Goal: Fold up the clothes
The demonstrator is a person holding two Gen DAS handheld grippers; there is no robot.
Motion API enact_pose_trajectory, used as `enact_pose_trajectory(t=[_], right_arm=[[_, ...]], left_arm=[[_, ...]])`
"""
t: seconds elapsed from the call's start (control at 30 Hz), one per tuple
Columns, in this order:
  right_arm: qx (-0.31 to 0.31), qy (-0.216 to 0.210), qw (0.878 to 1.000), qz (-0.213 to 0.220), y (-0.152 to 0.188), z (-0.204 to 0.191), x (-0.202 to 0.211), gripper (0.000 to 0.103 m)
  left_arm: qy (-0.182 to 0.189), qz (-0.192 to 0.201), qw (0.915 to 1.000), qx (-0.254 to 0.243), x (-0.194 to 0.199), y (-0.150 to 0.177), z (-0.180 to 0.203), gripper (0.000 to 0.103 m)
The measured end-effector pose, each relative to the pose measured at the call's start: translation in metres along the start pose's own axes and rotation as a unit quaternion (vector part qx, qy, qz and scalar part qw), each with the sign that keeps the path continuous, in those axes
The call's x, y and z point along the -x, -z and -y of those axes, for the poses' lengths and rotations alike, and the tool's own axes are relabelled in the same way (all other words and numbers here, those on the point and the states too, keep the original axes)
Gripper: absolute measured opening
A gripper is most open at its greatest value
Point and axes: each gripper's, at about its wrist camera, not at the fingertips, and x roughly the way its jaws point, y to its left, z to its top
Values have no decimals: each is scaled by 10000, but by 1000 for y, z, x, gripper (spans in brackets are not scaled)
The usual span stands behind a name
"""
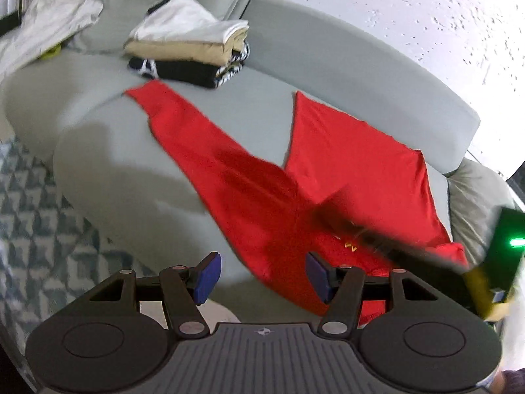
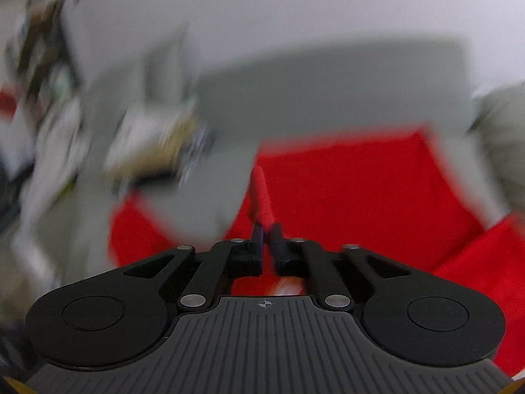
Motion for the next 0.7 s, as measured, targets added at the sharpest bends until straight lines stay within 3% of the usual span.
enact_pose_trajectory(t=[0.03,0.07,0.13,0.2,0.37,0.5,0.57,0.63,0.7], right_arm=[[56,-142,9988,-469,4,-2,-10,24],[32,-203,9977,-644,7,-3,-10,25],[-165,-279,9985,-440,7,8,11,41],[-502,-248,9980,-289,4,28,39,50],[-1561,-187,9876,0,9,102,103,47],[-2607,-38,9652,186,33,158,133,45],[-2952,71,9552,190,44,176,135,45],[-3175,90,9481,144,52,187,136,45],[-3240,34,9459,149,56,191,135,45]], left_arm=[[16,-34,10000,36,-2,1,-2,58],[18,-57,10000,65,-5,2,-2,58],[44,-134,9998,111,-14,3,0,58],[142,-225,9996,95,-24,4,4,58],[479,-241,9986,-32,-54,-3,18,50],[893,-295,9956,-53,-83,-17,24,42],[1151,-393,9922,-286,-101,-21,28,41],[1006,-376,9912,-774,-110,-20,37,35],[942,-335,9881,-1167,-117,-16,46,35]])
